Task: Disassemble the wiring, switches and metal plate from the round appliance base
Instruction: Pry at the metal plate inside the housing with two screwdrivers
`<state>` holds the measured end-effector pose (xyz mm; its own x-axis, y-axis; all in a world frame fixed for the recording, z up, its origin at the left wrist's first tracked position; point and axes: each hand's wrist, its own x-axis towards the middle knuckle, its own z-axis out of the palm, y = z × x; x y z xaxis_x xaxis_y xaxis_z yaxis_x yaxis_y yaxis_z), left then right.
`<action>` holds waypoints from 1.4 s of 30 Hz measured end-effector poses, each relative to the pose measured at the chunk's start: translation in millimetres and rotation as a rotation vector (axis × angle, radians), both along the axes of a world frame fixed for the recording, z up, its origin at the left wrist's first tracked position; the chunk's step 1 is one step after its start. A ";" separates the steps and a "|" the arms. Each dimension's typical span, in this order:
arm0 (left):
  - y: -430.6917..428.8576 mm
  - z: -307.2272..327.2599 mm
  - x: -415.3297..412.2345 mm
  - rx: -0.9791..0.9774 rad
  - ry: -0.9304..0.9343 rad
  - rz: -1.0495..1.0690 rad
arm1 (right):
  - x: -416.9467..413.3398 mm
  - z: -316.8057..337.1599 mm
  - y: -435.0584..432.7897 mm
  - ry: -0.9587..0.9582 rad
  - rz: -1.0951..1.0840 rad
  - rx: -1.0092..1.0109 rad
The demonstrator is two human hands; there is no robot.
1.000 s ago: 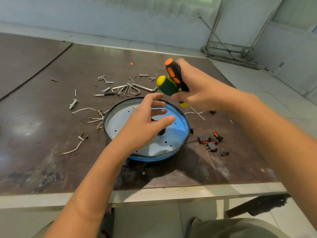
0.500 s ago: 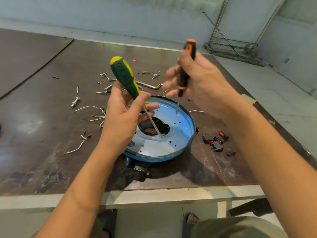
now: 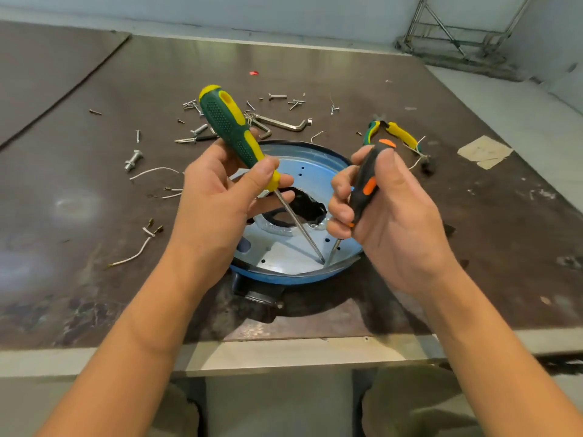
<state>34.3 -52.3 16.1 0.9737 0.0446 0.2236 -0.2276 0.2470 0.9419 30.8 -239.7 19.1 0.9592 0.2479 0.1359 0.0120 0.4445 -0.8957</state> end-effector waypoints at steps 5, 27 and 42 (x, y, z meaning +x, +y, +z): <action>3.1 -2.3 2.5 0.015 -0.024 0.011 | 1.6 -2.4 -1.1 -0.050 -0.025 0.068; 5.8 -0.1 5.6 0.000 -0.050 0.014 | 4.7 -6.3 -5.9 -0.074 0.007 0.043; 8.2 -4.8 8.6 0.087 -0.071 0.081 | 11.4 -10.4 -4.3 -0.355 -0.033 -0.138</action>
